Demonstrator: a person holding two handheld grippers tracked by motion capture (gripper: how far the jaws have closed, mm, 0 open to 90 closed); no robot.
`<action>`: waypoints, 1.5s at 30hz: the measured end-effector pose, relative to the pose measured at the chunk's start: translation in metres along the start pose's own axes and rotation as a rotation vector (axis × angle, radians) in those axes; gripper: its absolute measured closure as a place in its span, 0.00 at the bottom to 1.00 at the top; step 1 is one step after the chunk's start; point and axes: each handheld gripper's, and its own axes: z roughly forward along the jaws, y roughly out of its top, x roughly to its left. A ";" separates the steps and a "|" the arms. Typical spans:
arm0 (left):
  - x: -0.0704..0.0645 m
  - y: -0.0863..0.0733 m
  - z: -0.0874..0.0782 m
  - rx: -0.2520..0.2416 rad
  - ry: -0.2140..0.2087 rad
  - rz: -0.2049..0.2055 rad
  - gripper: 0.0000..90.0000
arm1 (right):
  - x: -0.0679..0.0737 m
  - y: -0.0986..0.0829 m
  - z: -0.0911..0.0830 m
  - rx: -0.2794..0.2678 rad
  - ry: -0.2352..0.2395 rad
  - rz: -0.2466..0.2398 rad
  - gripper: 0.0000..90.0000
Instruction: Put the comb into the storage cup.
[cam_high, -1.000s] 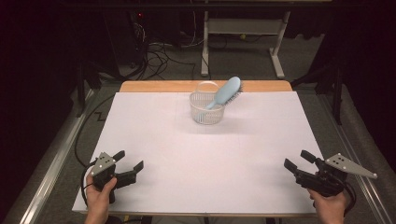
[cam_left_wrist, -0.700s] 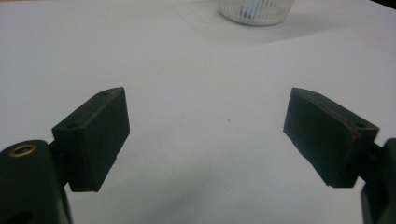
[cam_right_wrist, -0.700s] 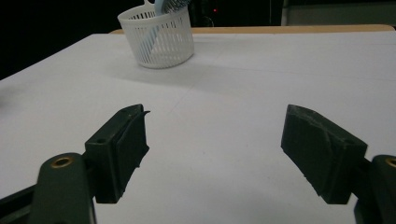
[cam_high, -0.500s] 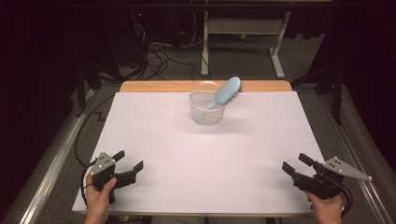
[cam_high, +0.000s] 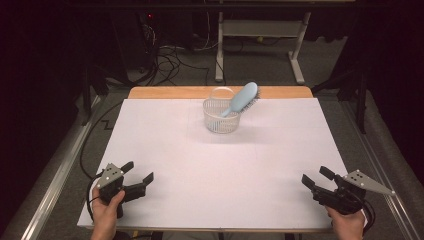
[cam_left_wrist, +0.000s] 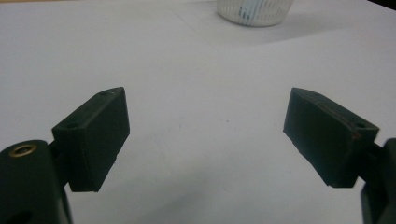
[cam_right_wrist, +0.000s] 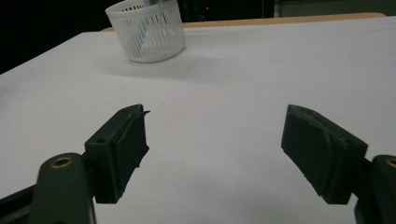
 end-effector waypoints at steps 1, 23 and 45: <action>0.000 0.000 0.000 0.000 0.000 0.000 0.17 | -0.001 -0.001 0.000 0.000 -0.001 0.003 0.26; 0.000 0.000 0.001 0.002 -0.005 -0.003 0.17 | -0.008 -0.004 0.000 0.000 -0.029 0.018 0.25; 0.000 0.000 0.001 0.002 -0.007 0.000 0.17 | -0.008 -0.009 -0.001 0.017 -0.039 -0.003 0.25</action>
